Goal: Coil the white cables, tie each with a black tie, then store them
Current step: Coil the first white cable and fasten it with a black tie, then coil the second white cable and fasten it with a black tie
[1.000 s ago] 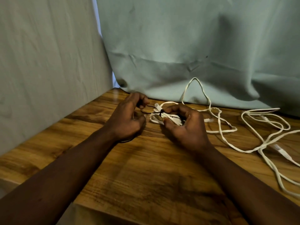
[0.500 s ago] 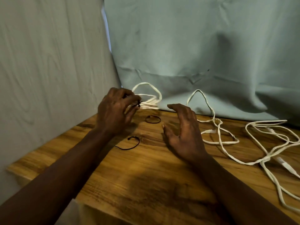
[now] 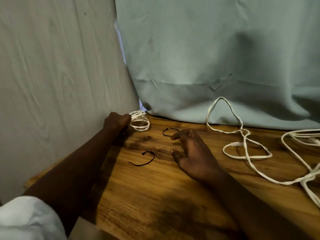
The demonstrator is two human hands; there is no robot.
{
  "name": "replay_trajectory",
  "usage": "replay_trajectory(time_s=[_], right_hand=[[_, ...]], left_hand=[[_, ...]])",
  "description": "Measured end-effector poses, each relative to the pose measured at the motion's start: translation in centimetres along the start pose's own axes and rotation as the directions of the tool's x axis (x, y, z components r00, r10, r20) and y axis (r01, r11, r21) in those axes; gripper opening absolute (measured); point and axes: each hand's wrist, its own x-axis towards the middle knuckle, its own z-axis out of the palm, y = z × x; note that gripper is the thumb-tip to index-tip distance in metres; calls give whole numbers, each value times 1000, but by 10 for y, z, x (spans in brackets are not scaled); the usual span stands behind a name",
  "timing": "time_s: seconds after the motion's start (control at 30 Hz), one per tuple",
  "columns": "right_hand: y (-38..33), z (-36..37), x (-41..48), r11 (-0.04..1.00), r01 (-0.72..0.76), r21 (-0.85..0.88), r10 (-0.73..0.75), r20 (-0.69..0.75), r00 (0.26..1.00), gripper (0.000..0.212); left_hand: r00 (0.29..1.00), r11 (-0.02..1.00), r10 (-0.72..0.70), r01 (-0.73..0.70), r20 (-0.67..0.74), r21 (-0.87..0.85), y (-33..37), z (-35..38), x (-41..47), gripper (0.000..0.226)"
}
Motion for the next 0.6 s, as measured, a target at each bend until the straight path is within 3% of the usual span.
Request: replay_trajectory(time_s=[0.1,0.17,0.3,0.43,0.6], right_hand=[[1,1,2,999,-3,-34,4,48,999,45],[1,2,3,998,-5,-67,9,72,997,47],[1,3,3,996,-23,-87,31,83,996,48],[2,5,5,994,-36,-99,44,82,996,46],[2,4,5,995,-46,-90,53,83,995,44]], left_hand=[[998,992,23,-15,-66,124,-10,5,12,52],[991,946,101,-69,-87,315,-11,11,13,63],[937,683,348,-269,21,679,-11,22,7,49],[931,596,357,-293,80,748,-10,27,11,50],[911,705,411,-303,-21,641,-16,28,12,59]])
